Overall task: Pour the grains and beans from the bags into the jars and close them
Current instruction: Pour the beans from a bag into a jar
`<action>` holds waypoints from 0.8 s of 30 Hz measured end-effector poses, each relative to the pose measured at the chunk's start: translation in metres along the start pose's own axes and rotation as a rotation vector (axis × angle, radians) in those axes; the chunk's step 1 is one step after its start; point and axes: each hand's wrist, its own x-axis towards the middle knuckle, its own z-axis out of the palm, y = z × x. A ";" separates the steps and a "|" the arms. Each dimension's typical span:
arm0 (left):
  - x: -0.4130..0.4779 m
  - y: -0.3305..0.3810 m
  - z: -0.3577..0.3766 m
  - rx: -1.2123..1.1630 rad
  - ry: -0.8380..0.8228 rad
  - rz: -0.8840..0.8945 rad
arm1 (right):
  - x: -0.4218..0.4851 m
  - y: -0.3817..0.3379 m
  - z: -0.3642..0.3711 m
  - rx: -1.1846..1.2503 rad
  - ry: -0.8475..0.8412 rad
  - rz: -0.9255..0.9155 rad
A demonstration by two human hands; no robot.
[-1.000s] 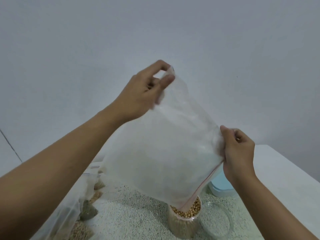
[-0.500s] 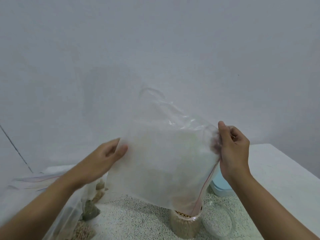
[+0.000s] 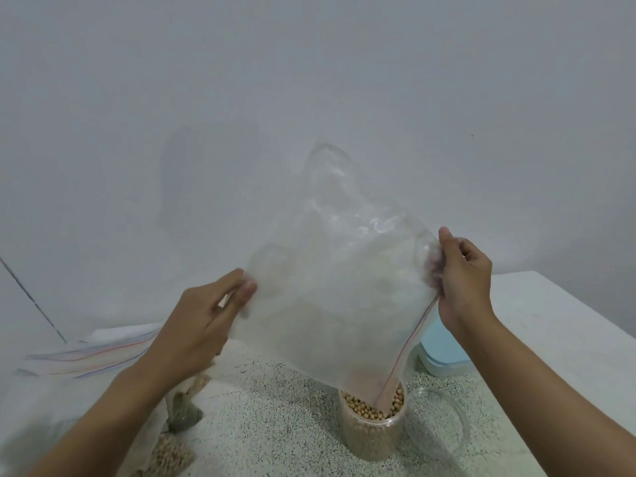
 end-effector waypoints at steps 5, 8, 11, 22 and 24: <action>0.017 0.021 -0.010 -0.027 0.074 0.042 | 0.012 0.009 0.001 -0.012 0.046 0.065; 0.025 0.035 -0.020 0.011 0.038 0.056 | 0.017 0.022 -0.001 -0.045 0.084 0.093; 0.033 0.046 -0.025 0.041 0.042 0.098 | 0.020 0.030 0.000 -0.070 0.108 0.119; 0.045 0.062 -0.027 0.039 -0.031 0.170 | 0.028 0.032 -0.002 -0.040 0.104 0.108; 0.046 0.059 -0.027 0.026 -0.024 0.166 | 0.028 0.031 -0.001 -0.034 0.103 0.098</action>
